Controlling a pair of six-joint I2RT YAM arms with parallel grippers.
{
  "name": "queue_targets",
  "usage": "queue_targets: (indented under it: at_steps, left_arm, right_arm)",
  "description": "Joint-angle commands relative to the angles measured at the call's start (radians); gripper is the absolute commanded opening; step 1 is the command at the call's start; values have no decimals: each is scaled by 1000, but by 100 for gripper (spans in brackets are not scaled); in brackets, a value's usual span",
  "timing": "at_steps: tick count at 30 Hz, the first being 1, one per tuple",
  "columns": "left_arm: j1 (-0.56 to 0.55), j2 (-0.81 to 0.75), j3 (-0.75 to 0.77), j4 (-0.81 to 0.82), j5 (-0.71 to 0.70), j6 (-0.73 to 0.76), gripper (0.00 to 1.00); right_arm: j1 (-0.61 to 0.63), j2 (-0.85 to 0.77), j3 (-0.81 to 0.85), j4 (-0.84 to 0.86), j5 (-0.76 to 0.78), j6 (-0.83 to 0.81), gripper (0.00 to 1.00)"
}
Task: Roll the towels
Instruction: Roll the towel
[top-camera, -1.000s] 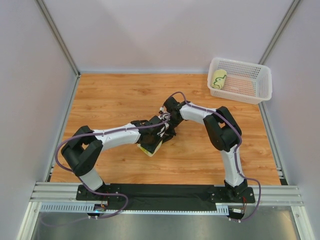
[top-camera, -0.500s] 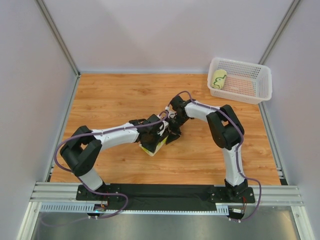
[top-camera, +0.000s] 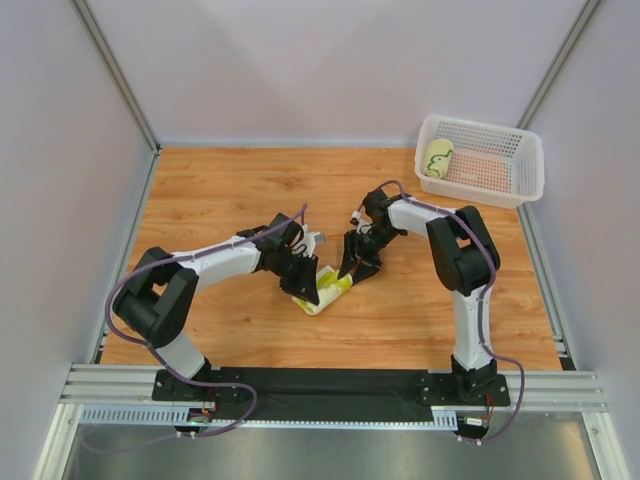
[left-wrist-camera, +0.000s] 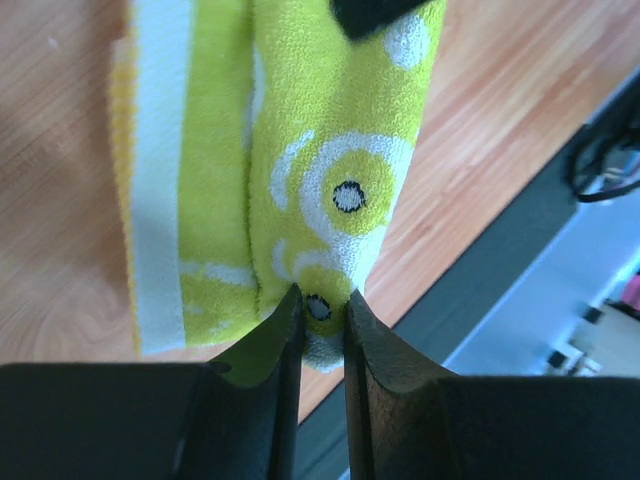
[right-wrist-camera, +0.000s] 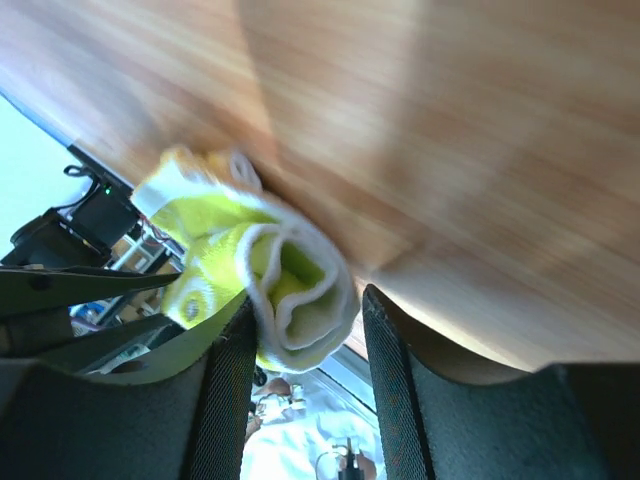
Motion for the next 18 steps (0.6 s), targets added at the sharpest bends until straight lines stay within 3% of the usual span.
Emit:
queue_targets:
  at_steps: [1,9,18]
  left_arm:
    - [40,32,-25,36,187,-78,11]
    - [125,175,-57,66,281,-138,10]
    - [192,255,-68,111,359,-218,10]
  right_arm:
    - [-61,-86,-42,31,56,-24,47]
    - [-68,-209,-169,213,-82,-7,58]
    - [-20,-271,-272,371,-153,61,60]
